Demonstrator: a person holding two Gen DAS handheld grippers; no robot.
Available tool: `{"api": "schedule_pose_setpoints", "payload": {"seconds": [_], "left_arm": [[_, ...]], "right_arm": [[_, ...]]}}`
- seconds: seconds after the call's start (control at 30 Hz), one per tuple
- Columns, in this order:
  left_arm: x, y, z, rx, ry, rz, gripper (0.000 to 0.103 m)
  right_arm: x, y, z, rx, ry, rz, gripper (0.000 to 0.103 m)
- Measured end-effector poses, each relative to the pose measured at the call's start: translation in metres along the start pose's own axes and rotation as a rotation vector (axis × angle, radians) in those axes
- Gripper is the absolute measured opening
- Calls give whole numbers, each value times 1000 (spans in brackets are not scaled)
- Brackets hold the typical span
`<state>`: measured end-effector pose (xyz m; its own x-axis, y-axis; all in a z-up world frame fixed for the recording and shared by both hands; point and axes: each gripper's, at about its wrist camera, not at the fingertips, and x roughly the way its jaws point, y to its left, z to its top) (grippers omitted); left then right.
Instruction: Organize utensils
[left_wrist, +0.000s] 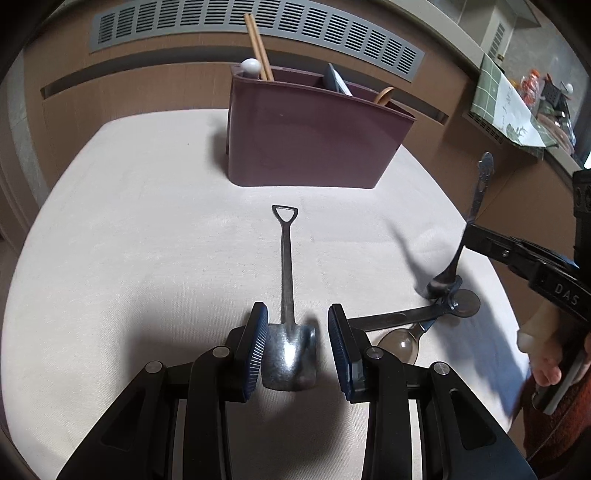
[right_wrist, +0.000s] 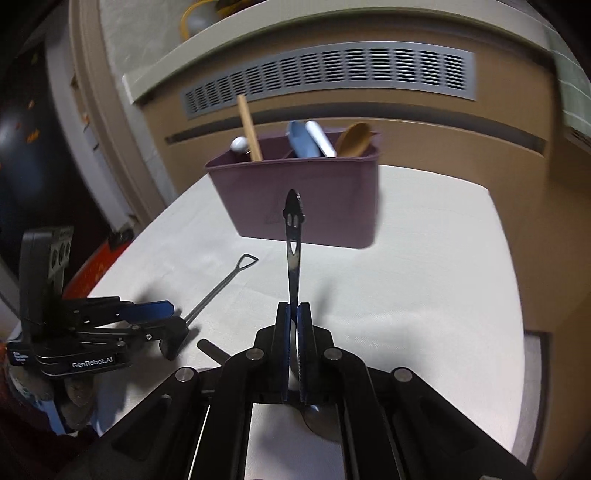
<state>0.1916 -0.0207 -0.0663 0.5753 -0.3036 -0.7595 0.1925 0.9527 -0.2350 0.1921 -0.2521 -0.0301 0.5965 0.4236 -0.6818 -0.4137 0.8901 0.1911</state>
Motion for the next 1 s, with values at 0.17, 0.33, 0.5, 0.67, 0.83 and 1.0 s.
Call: {"api": "schedule_pose_setpoints", "payload": {"seconds": [0.17, 0.33, 0.5, 0.67, 0.83, 1.0], "left_arm": [[1, -1, 1, 19, -7, 35, 35], [18, -2, 15, 44, 44, 48, 33], [31, -5, 27, 73, 77, 94, 32], [33, -2, 26, 51, 75, 89, 32], [28, 4, 19, 23, 51, 59, 32], [22, 9, 11, 19, 37, 28, 33]], "right_arm": [[-9, 1, -7, 18, -38, -11, 2], [-14, -1, -10, 31, -50, -8, 2], [-11, -13, -16, 54, -2, -89, 6], [4, -30, -19, 125, 56, -96, 10], [22, -33, -14, 164, 93, -55, 15], [56, -39, -6, 255, 195, -6, 15]]}}
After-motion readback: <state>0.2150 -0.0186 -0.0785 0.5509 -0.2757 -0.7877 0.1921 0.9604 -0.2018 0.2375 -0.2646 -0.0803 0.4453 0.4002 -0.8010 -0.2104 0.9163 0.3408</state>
